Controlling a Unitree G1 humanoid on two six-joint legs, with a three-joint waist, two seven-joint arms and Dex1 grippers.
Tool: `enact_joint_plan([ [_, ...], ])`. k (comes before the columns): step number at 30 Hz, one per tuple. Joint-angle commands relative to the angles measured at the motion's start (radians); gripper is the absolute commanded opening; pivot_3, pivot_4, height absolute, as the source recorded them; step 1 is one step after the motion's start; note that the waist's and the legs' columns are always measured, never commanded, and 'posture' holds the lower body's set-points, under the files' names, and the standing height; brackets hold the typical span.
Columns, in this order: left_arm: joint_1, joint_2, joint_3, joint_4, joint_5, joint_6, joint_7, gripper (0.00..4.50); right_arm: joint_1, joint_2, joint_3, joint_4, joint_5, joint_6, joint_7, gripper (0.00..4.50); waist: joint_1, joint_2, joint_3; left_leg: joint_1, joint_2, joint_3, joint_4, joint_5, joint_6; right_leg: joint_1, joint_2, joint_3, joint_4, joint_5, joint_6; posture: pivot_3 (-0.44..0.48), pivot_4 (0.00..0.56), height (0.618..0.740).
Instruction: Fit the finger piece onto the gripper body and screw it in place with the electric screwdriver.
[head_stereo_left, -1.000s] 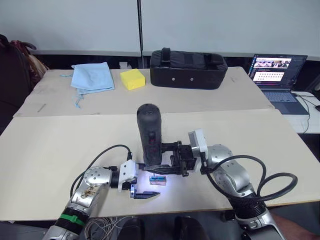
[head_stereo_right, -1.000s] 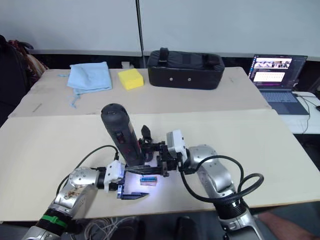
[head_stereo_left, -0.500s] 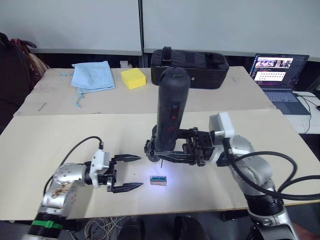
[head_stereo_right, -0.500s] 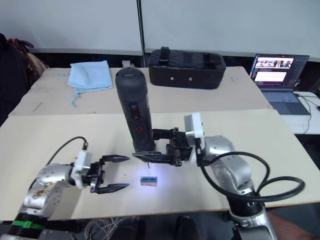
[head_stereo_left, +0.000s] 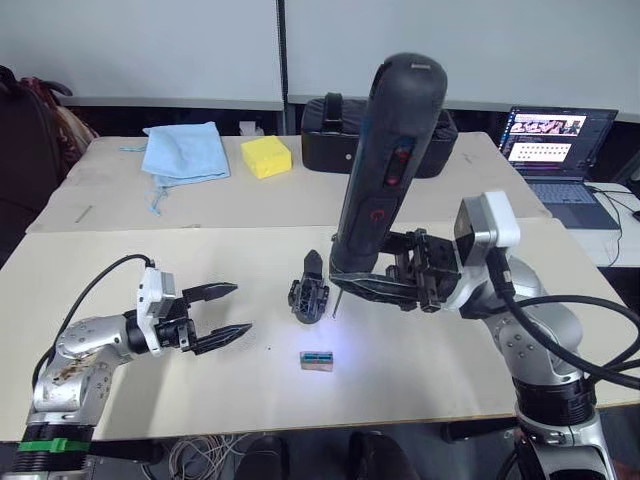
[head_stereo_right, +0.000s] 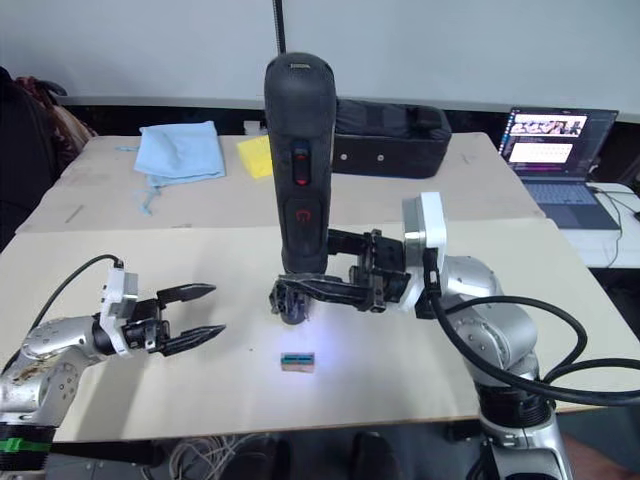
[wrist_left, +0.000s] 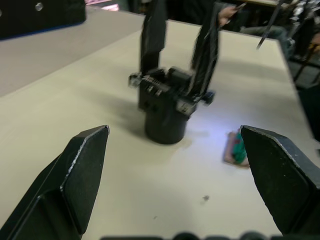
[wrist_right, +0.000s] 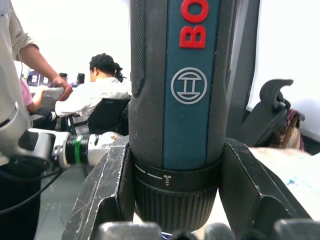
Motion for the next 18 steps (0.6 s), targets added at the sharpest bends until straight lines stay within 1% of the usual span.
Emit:
enact_joint_plan([
  [1, -0.036, -0.044, -0.059, 0.039, 0.086, -0.060, 0.031, 4.47, -0.031, 0.005, -0.033, -0.024, 0.038, -0.011, -0.001, 1.91, 0.003, 0.000, 0.000, 0.000, 0.000, 0.000, 0.000, 0.000, 0.000, 0.000, 0.000, 0.000, 0.000, 0.000, 0.000, 0.000, 0.150, 0.740],
  [3, -0.059, -0.079, -0.103, 0.059, 0.121, -0.077, 0.033, 4.47, -0.032, 0.003, -0.028, -0.019, 0.034, -0.013, 0.005, 1.91, 0.003, -0.001, 0.000, -0.001, 0.000, 0.000, 0.000, 0.000, 0.000, 0.000, -0.001, 0.000, -0.001, 0.000, 0.000, 0.000, 0.150, 0.740],
  [7, -0.112, -0.166, -0.172, 0.111, 0.200, -0.102, 0.104, 4.47, -0.035, 0.005, -0.017, -0.011, 0.028, -0.012, 0.012, 1.91, 0.002, -0.001, 0.001, -0.002, -0.001, 0.000, 0.000, 0.000, 0.000, 0.000, -0.001, 0.000, -0.001, 0.001, 0.001, 0.000, 0.150, 0.740],
  [10, -0.130, -0.220, -0.219, 0.108, 0.248, -0.090, 0.155, 4.47, -0.032, 0.005, -0.009, -0.010, 0.022, -0.013, 0.019, 1.91, 0.000, -0.001, 0.001, -0.002, -0.001, 0.000, 0.000, 0.000, 0.000, 0.000, 0.000, 0.000, -0.001, 0.001, 0.001, 0.000, 0.150, 0.740],
  [14, -0.140, -0.260, -0.253, 0.105, 0.287, -0.082, 0.200, 4.47, -0.033, 0.005, -0.005, -0.009, 0.018, -0.013, 0.022, 1.91, -0.004, -0.001, 0.001, -0.002, 0.000, -0.001, 0.000, 0.000, 0.000, 0.000, 0.001, 0.000, -0.001, 0.005, 0.007, 0.000, 0.150, 0.740],
  [18, -0.166, -0.291, -0.283, 0.137, 0.320, -0.090, 0.226, 4.47, -0.034, 0.007, 0.000, -0.007, 0.011, -0.017, 0.024, 1.91, 0.000, -0.001, 0.001, -0.002, 0.000, -0.002, 0.000, 0.000, 0.000, 0.000, 0.001, 0.000, 0.000, 0.005, 0.007, 0.000, 0.150, 0.740],
])
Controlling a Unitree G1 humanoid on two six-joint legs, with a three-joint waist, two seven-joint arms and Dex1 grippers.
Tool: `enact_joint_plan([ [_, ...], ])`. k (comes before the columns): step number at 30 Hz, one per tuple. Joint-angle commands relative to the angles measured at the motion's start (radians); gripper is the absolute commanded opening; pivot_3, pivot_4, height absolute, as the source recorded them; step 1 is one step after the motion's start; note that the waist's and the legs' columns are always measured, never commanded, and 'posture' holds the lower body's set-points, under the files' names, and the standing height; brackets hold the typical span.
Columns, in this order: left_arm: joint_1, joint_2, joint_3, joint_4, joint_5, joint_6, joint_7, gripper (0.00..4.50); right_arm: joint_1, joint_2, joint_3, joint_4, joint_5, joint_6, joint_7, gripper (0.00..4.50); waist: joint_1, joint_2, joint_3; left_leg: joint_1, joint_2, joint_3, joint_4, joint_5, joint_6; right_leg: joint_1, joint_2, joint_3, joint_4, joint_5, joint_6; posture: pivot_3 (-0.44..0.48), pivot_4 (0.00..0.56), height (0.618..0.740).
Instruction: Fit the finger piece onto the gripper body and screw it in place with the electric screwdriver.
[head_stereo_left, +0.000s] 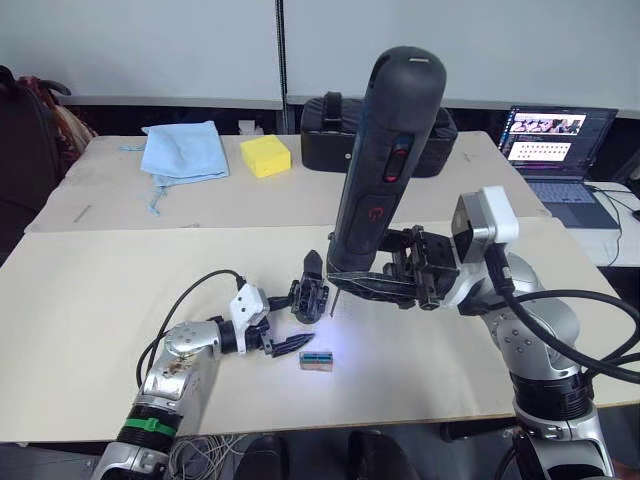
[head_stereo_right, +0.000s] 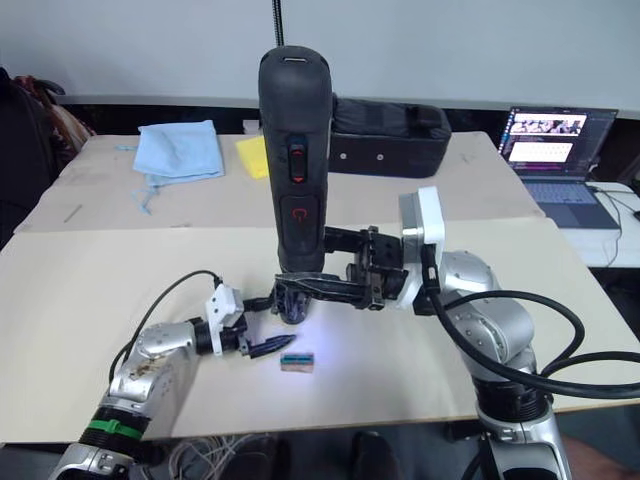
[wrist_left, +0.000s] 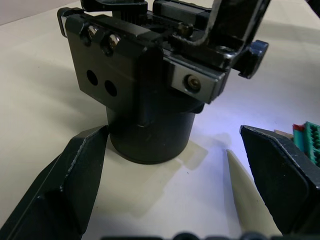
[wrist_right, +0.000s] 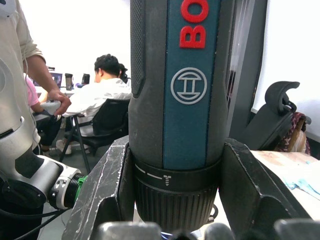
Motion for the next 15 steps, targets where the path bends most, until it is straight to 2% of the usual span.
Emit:
enact_joint_plan([
  [1, -0.034, -0.030, -0.026, 0.011, 0.029, -0.006, 0.033, 4.47, -0.022, 0.005, -0.013, -0.024, 0.010, -0.017, 0.003, 1.91, 0.002, 0.000, 0.000, 0.000, 0.000, 0.000, 0.000, 0.000, 0.000, 0.000, 0.000, 0.000, 0.000, 0.000, 0.000, 0.000, 0.150, 0.740],
  [13, -0.074, -0.067, -0.047, 0.050, 0.061, 0.029, 0.079, 4.47, -0.005, 0.001, -0.018, -0.040, -0.002, -0.020, -0.009, 1.91, 0.002, 0.000, 0.000, 0.000, -0.001, 0.000, 0.000, 0.000, 0.000, 0.000, 0.000, 0.001, 0.000, 0.001, 0.001, 0.000, 0.150, 0.740],
  [15, -0.078, -0.063, -0.045, 0.064, 0.067, 0.033, 0.079, 3.90, 0.001, -0.003, -0.020, -0.046, -0.002, -0.018, -0.013, 1.91, 0.002, 0.000, 0.000, 0.000, -0.001, 0.000, 0.000, 0.000, 0.000, 0.000, 0.000, 0.001, 0.000, 0.001, 0.001, 0.000, 0.150, 0.740],
])
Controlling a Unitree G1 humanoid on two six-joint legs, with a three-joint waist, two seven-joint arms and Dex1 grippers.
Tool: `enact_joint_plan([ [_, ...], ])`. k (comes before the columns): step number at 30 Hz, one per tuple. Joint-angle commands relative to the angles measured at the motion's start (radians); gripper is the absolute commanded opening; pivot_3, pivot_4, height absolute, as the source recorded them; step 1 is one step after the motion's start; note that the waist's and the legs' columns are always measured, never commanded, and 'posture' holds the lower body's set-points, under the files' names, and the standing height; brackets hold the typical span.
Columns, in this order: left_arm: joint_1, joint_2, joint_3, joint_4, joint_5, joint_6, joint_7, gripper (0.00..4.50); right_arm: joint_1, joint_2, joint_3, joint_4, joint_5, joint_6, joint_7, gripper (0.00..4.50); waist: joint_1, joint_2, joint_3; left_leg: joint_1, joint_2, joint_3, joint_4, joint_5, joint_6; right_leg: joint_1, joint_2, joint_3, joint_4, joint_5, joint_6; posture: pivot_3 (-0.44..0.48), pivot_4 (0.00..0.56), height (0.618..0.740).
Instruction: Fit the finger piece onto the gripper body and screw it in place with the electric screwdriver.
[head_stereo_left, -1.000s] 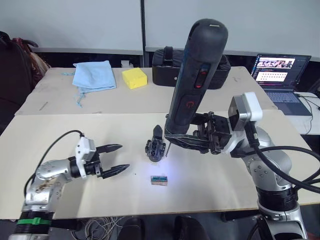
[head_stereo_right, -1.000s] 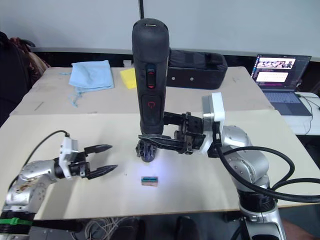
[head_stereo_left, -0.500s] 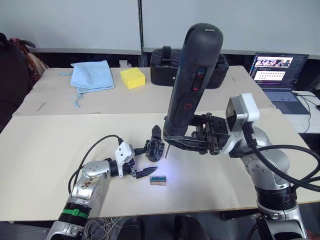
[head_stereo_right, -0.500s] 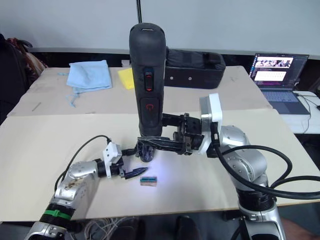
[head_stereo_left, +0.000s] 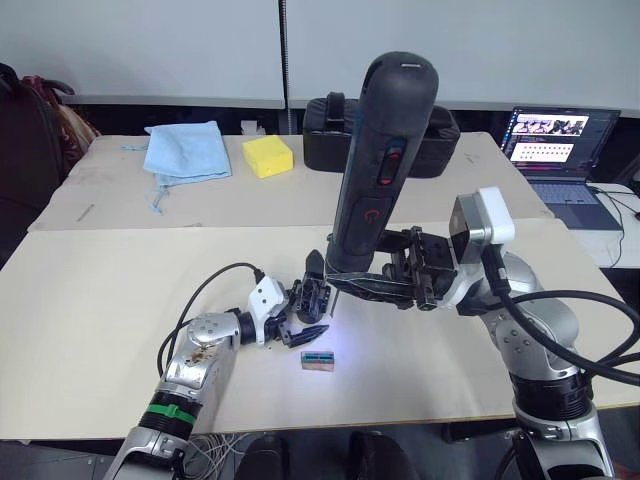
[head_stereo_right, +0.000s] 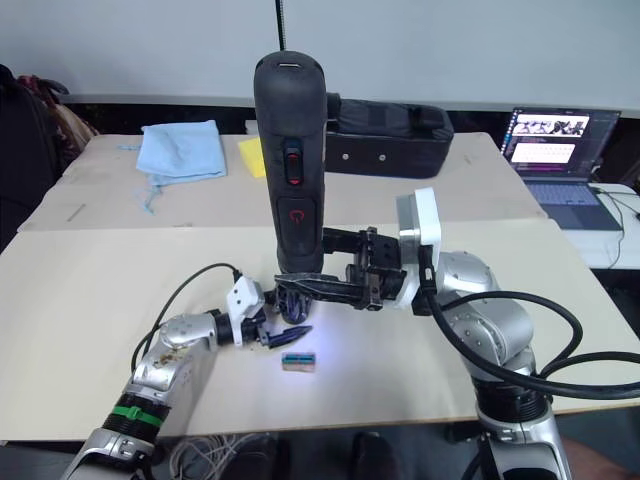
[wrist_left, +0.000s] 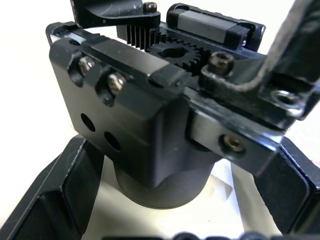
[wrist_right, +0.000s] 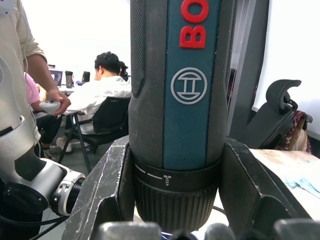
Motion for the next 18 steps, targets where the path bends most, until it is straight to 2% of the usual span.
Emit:
enact_joint_plan([
  [1, -0.008, 0.002, -0.001, 0.027, 0.006, 0.008, 0.002, 3.61, 0.000, -0.004, -0.026, -0.048, 0.011, -0.017, -0.011, 1.91, 0.001, 0.000, 0.000, 0.000, 0.000, 0.000, 0.000, 0.000, 0.000, 0.000, 0.000, 0.000, 0.000, 0.000, 0.000, 0.000, 0.150, 0.740],
  [3, -0.017, 0.010, 0.007, 0.053, 0.004, -0.009, -0.013, 2.64, 0.002, -0.009, -0.029, -0.049, 0.012, -0.015, -0.011, 1.91, 0.000, 0.000, 0.000, 0.000, 0.000, 0.000, 0.000, 0.000, 0.000, 0.000, 0.000, 0.000, 0.000, 0.000, 0.000, 0.000, 0.150, 0.740],
  [4, -0.026, 0.014, 0.011, 0.071, 0.000, -0.027, -0.028, 2.32, 0.002, -0.012, -0.031, -0.050, 0.012, -0.014, -0.010, 1.91, 0.000, 0.000, 0.000, 0.000, 0.000, 0.000, 0.000, 0.000, 0.000, 0.000, 0.000, 0.000, 0.000, 0.000, 0.000, 0.000, 0.150, 0.740],
  [15, -0.197, 0.017, -0.007, 0.337, -0.004, -0.217, -0.283, 2.33, 0.002, -0.036, -0.036, -0.046, 0.025, -0.007, -0.001, 1.91, 0.001, 0.000, 0.000, -0.001, -0.001, 0.000, 0.001, 0.000, 0.000, 0.000, 0.000, 0.000, 0.000, 0.000, 0.000, 0.000, 0.150, 0.740],
  [18, -0.210, 0.019, -0.016, 0.387, 0.020, -0.258, -0.306, 2.33, -0.002, -0.038, -0.034, -0.043, 0.026, -0.006, 0.001, 1.91, 0.000, 0.000, 0.000, -0.001, -0.001, 0.000, 0.001, 0.000, 0.000, 0.000, 0.000, 0.000, 0.000, 0.000, 0.000, 0.000, 0.150, 0.740],
])
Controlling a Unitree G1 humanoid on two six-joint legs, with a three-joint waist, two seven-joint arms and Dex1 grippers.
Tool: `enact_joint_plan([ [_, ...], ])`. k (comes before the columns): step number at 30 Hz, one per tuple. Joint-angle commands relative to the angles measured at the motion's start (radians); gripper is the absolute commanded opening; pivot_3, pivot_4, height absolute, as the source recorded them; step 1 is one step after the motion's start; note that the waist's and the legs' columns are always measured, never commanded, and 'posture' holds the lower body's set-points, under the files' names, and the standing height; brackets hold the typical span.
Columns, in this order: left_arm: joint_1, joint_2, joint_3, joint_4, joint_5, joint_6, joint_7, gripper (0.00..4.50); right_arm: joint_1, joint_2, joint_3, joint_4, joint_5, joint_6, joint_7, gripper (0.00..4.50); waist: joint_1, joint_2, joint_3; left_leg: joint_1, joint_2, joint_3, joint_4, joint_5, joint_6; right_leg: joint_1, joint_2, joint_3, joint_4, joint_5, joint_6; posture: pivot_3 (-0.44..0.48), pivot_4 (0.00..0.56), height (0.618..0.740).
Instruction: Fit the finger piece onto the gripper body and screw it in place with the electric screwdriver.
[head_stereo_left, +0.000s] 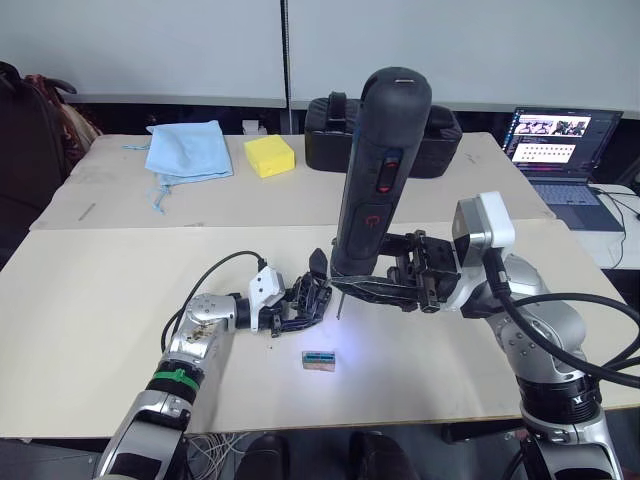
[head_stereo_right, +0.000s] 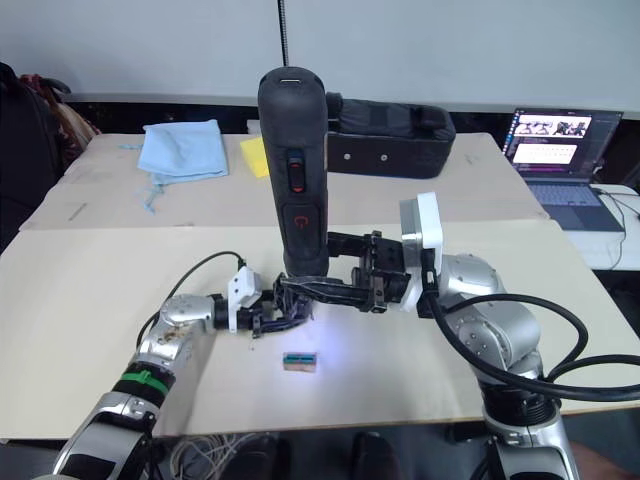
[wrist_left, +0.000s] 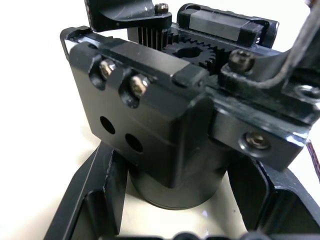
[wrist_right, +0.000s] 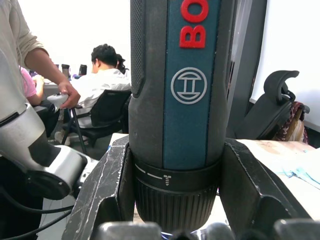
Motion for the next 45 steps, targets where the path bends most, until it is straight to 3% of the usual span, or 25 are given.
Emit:
enact_joint_plan([
  [1, -0.011, -0.001, -0.009, 0.041, 0.016, -0.034, -0.028, 2.33, -0.022, -0.004, -0.030, -0.039, 0.028, -0.006, 0.001, 1.91, 0.000, 0.000, 0.000, 0.000, 0.000, 0.000, 0.000, 0.000, 0.000, 0.000, 0.000, 0.000, 0.000, 0.000, 0.000, 0.000, 0.150, 0.740],
  [3, -0.012, -0.012, 0.007, 0.046, 0.006, -0.036, -0.013, 2.33, -0.024, -0.005, -0.029, -0.038, 0.028, -0.005, 0.000, 1.91, 0.000, 0.000, 0.000, 0.000, 0.000, 0.000, 0.000, 0.000, 0.000, 0.000, 0.000, 0.000, 0.000, 0.000, 0.000, 0.000, 0.150, 0.740],
  [4, -0.009, -0.016, 0.012, 0.040, 0.000, -0.035, -0.012, 3.40, -0.025, -0.005, -0.028, -0.037, 0.028, -0.005, 0.001, 1.91, 0.000, 0.000, 0.000, 0.000, 0.000, 0.000, 0.000, 0.000, 0.000, 0.000, 0.000, 0.000, 0.000, 0.000, 0.000, 0.000, 0.150, 0.740],
  [6, 0.007, -0.022, 0.024, 0.017, -0.016, -0.060, -0.016, 4.22, -0.025, -0.003, -0.027, -0.038, 0.029, -0.004, -0.001, 1.91, 0.000, 0.000, 0.000, 0.000, 0.000, 0.000, 0.000, 0.000, 0.000, 0.000, 0.000, 0.000, 0.000, 0.000, 0.000, 0.000, 0.150, 0.740],
  [7, 0.014, -0.023, 0.032, 0.008, -0.018, -0.064, -0.005, 4.42, -0.025, -0.003, -0.026, -0.039, 0.028, -0.004, -0.001, 1.91, 0.000, 0.000, 0.000, 0.000, 0.000, 0.000, 0.000, 0.000, 0.000, 0.000, 0.000, 0.000, 0.000, 0.000, 0.000, 0.000, 0.150, 0.740],
  [14, 0.152, 0.034, 0.072, -0.166, -0.039, 0.007, 0.042, 4.42, -0.025, 0.001, -0.026, -0.041, 0.029, -0.003, -0.010, 1.91, -0.013, 0.000, 0.000, 0.001, 0.001, 0.000, 0.000, 0.000, 0.000, 0.000, 0.001, 0.001, 0.001, 0.000, 0.000, 0.000, 0.150, 0.740],
  [22, 0.253, -0.004, 0.029, -0.351, -0.012, 0.115, 0.170, 4.42, -0.039, 0.016, -0.027, -0.048, 0.052, 0.017, -0.043, 1.91, -0.005, 0.000, 0.000, 0.001, 0.001, 0.000, 0.000, 0.000, 0.000, 0.000, 0.000, 0.000, 0.001, 0.000, 0.000, 0.000, 0.150, 0.740],
  [29, 0.228, -0.046, 0.027, -0.334, 0.016, 0.163, 0.283, 4.42, -0.043, 0.015, -0.028, -0.053, 0.055, 0.029, -0.044, 1.91, 0.006, 0.000, 0.000, 0.001, -0.001, 0.000, 0.000, 0.000, 0.000, 0.001, -0.002, 0.000, 0.000, 0.000, 0.001, 0.000, 0.150, 0.740],
  [41, 0.208, -0.005, 0.022, -0.300, 0.011, 0.199, 0.243, 4.42, -0.047, 0.012, -0.026, -0.057, 0.057, 0.032, -0.044, 1.91, 0.000, 0.000, 0.000, 0.001, 0.000, 0.000, 0.001, 0.000, 0.000, 0.001, -0.001, 0.000, 0.000, 0.000, 0.001, 0.000, 0.150, 0.740],
  [44, 0.209, 0.002, 0.018, -0.297, 0.014, 0.206, 0.241, 3.59, -0.047, 0.010, -0.027, -0.058, 0.057, 0.032, -0.043, 1.91, 0.000, 0.000, 0.000, 0.001, 0.000, 0.000, 0.001, 0.000, 0.000, 0.001, 0.000, 0.000, 0.001, 0.000, 0.001, 0.000, 0.150, 0.740],
  [45, 0.210, 0.003, 0.016, -0.298, 0.013, 0.206, 0.240, 3.13, -0.048, 0.010, -0.027, -0.059, 0.059, 0.033, -0.043, 1.91, -0.001, 0.000, 0.000, 0.001, 0.000, 0.000, 0.001, 0.000, 0.000, 0.001, 0.000, 0.000, 0.001, 0.000, 0.001, 0.000, 0.150, 0.740],
])
